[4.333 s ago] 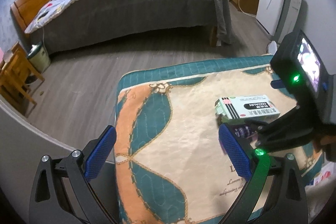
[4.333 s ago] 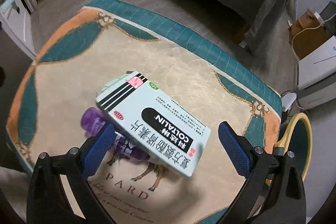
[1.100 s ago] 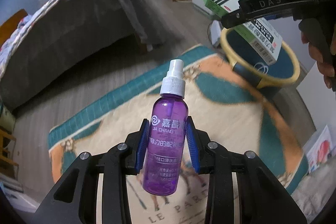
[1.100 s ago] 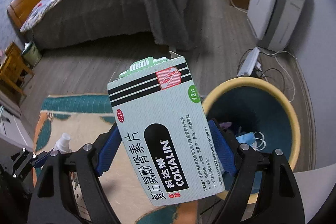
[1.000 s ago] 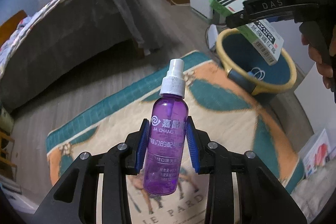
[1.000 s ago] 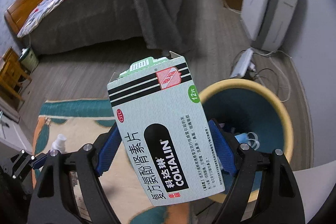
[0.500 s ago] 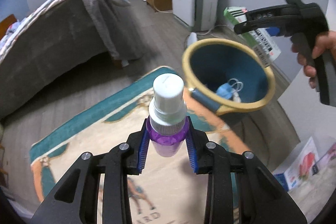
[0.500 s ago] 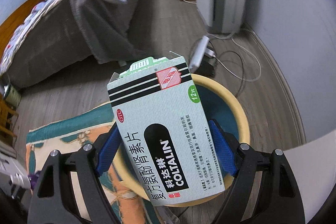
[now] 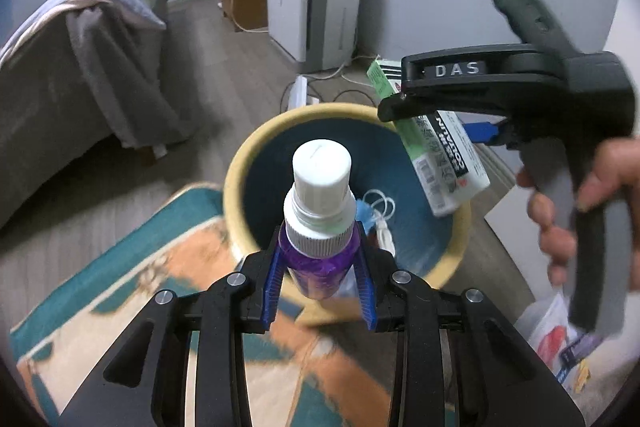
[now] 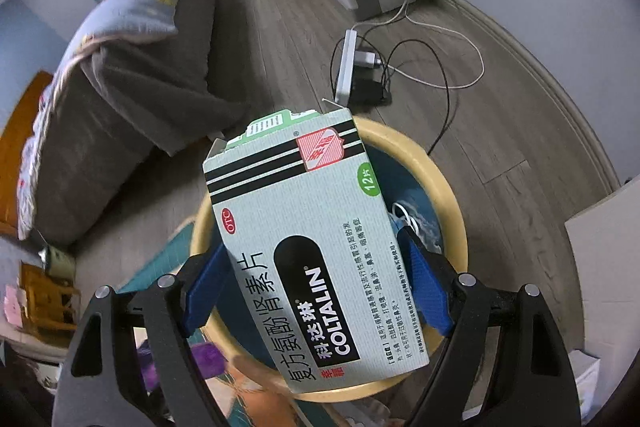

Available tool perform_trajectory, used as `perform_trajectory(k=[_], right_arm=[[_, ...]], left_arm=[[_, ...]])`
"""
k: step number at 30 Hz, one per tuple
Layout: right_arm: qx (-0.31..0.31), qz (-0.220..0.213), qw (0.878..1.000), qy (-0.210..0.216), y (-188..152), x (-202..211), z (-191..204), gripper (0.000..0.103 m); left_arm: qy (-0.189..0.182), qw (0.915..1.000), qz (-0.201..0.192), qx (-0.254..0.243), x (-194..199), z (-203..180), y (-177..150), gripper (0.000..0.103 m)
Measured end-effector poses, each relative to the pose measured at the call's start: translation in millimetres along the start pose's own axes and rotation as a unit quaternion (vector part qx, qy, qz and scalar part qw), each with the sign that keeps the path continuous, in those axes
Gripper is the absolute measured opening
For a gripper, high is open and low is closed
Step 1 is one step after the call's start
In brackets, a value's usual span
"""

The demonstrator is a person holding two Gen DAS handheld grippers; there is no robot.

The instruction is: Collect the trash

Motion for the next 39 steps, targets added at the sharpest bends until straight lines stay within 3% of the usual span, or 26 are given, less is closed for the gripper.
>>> perform_trajectory(k=[1,2,4,11,15,17,19,22,29,34,37,39], right_arm=[[0.000,-0.002,1.000,0.005,0,1,0,0.082],[-0.002,-0.002,1.000,0.014,0,0,1,0.086],[-0.003,-0.003,1.000,0.024,-1,0,2,0.089],[0.010,0.005,1.000,0.010,1,-3,5,0.089],[0.029,0.006,1.000,-0.005,0,9,7,0.089],[0.044,-0.003,0.999,-0.012,2,21,8,0.091],[0.080,-0.012,0.996,-0.029,1,41,13,0.096],[0.130,-0.024,0.989,-0.061,-7,75,20,0.097],[0.189,-0.044,0.975,-0.111,-49,128,23,0.097],[0.189,-0.036,0.973,-0.125,-81,138,7,0.097],[0.180,-0.037,0.975,-0.128,-82,131,3,0.097],[0.186,-0.040,0.972,-0.134,-80,125,5,0.097]], left_arm=[[0.000,1.0000,0.000,-0.001,-4,-1,2,0.036],[0.004,1.0000,0.000,-0.003,-8,-1,4,0.048],[0.016,0.9998,-0.001,-0.012,-14,0,6,0.059],[0.016,0.9996,-0.018,0.015,-3,14,-1,0.076],[0.022,0.9992,-0.019,0.028,7,20,-7,0.078],[0.033,0.9987,-0.021,0.034,20,20,-8,0.086],[0.069,0.9967,-0.035,0.026,42,17,-7,0.095],[0.083,0.9950,-0.053,0.016,77,7,-2,0.098],[0.117,0.9884,-0.063,0.073,141,4,-6,0.098],[0.142,0.9826,-0.033,0.116,139,13,-30,0.098],[0.135,0.9839,-0.034,0.112,124,20,-33,0.098],[0.111,0.9864,-0.045,0.113,112,23,-29,0.098]])
Point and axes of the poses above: each gripper's, at about its wrist camera, not at the fingertips, and x roughly against the way its jaws point, z to its left, y to its top, the point moved 3 cm from there along -x, roughly the way its jaws point, and after that the axes turned 7 degrees about x, right-handed, at the moved point
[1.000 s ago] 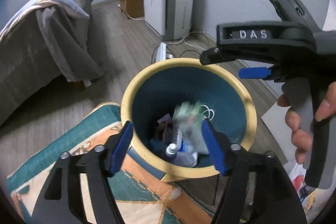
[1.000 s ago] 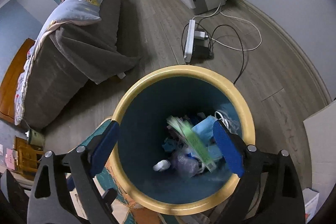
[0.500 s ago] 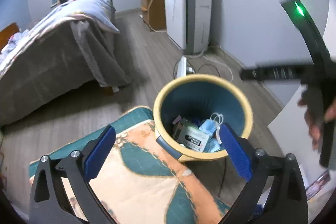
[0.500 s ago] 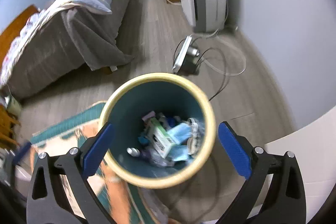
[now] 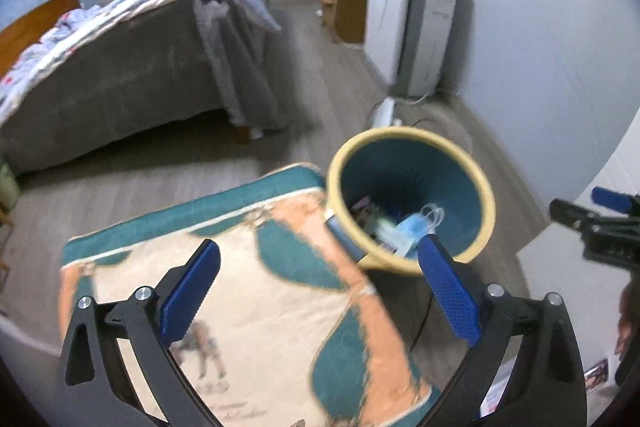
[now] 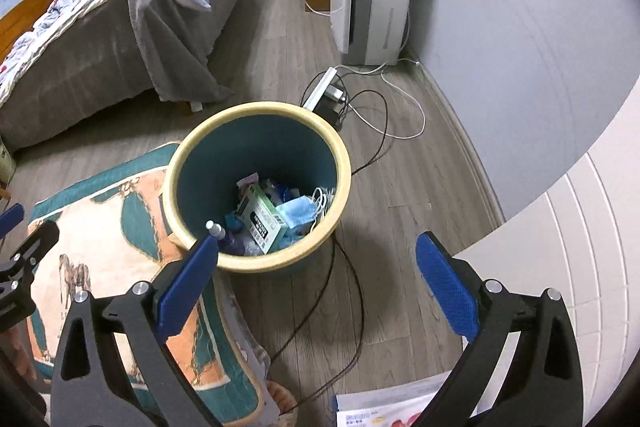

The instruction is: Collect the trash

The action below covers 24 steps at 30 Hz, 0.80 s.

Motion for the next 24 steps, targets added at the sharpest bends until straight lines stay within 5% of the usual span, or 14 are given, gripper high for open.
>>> perform_trajectory(k=[10,24], right_arm=[[0.022,-0.011,0.999,-0.023,8,-21,20,0.097],[0.001,-0.002,1.000,-0.028,6,-21,16,0.097]], left_arm=[[0.011,0.9972,-0.026,-0.069,-20,-21,2,0.098],[0.000,0.9977,-0.024,-0.064,-15,-14,5,0.098]])
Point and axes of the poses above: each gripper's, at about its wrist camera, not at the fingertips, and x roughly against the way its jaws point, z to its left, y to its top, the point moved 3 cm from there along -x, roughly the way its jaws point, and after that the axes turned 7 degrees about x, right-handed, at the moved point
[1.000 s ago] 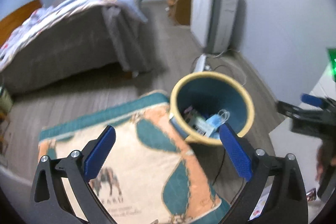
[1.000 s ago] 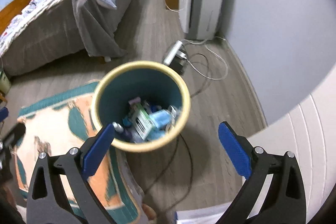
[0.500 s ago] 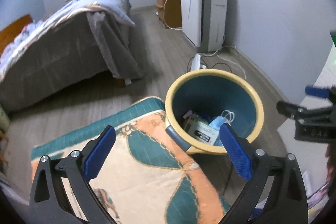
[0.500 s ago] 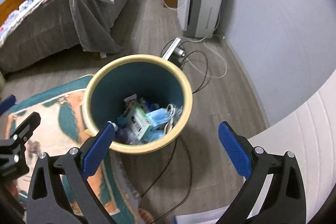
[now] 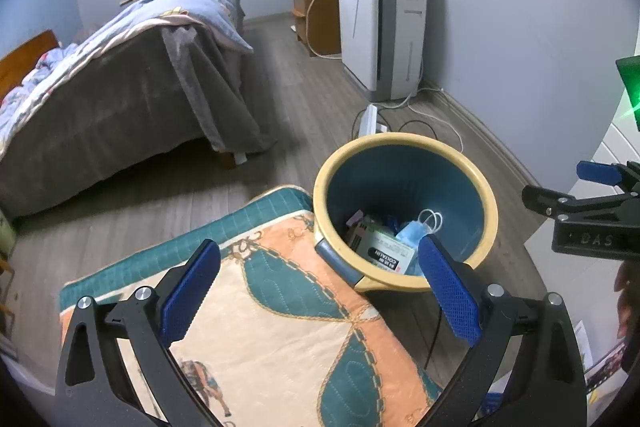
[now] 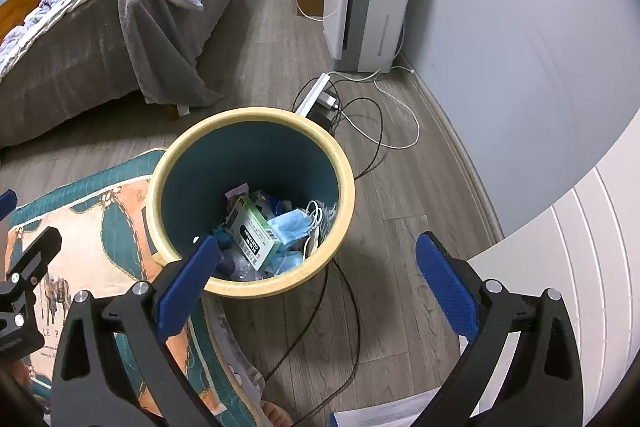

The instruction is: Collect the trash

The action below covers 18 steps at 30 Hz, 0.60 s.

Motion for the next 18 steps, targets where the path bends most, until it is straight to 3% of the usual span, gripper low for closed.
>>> perform_trajectory(k=[18], right_arm=[[0.000,0.006,1.000,-0.009,-1.1,-2.1,-0.2,0.097]], left_arm=[[-0.003,1.0000,0.004,0.002,2.0,1.2,-0.1,0.098]])
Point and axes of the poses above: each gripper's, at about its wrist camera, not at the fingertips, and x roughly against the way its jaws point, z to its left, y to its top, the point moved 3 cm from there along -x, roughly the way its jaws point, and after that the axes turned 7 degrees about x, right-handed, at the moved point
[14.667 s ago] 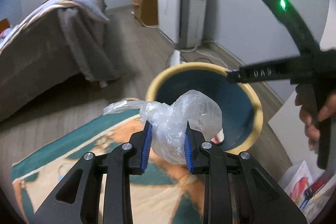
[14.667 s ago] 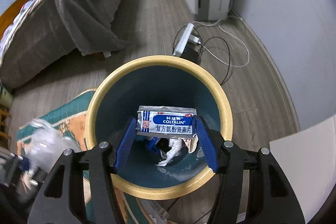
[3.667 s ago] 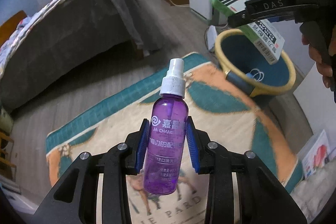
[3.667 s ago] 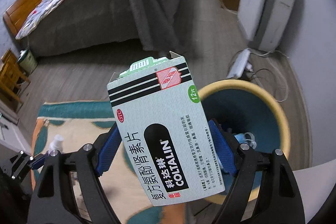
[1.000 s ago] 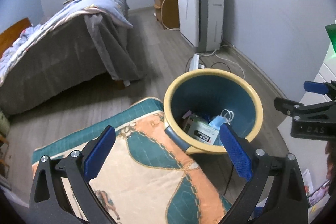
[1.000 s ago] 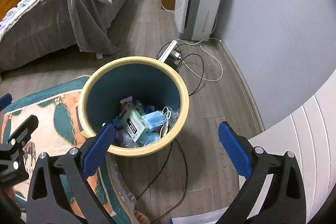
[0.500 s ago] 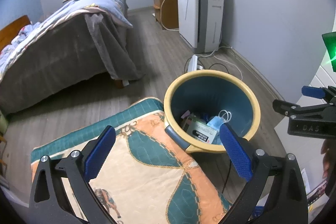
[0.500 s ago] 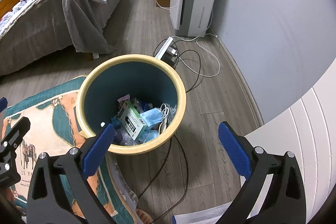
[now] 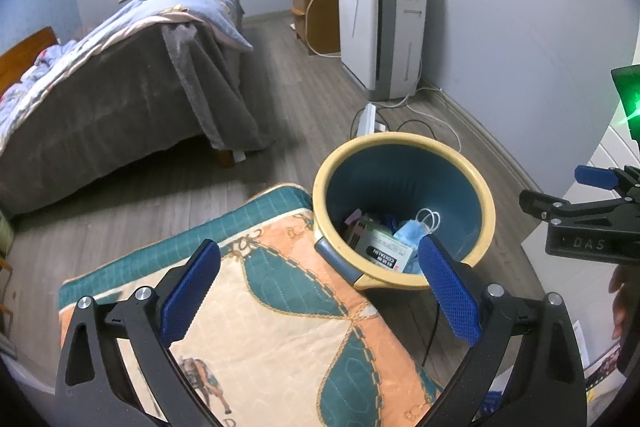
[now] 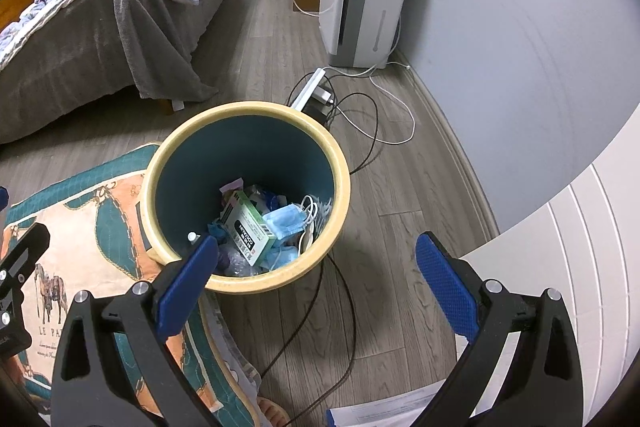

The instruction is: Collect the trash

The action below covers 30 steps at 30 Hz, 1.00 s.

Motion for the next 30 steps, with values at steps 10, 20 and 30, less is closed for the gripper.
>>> perform_trajectory(k=[10,20,30], right_arm=[[-0.001,0.006,1.000,-0.005,-2.1,-2.6,-0.7,0.097],[0.000,0.010,1.000,-0.007,-3.1,-4.0,-0.4,0.097],[0.001,0.011,1.000,-0.008,-3.2,-5.0,-0.5,0.097]], left_arm=[[0.004,1.0000,0.000,-0.001,0.1,-0.1,0.4,0.098],[0.002,1.0000,0.001,-0.001,0.5,2.1,-0.3,0.098],[0.003,1.0000,0.000,-0.001,0.8,1.6,0.1,0.098]])
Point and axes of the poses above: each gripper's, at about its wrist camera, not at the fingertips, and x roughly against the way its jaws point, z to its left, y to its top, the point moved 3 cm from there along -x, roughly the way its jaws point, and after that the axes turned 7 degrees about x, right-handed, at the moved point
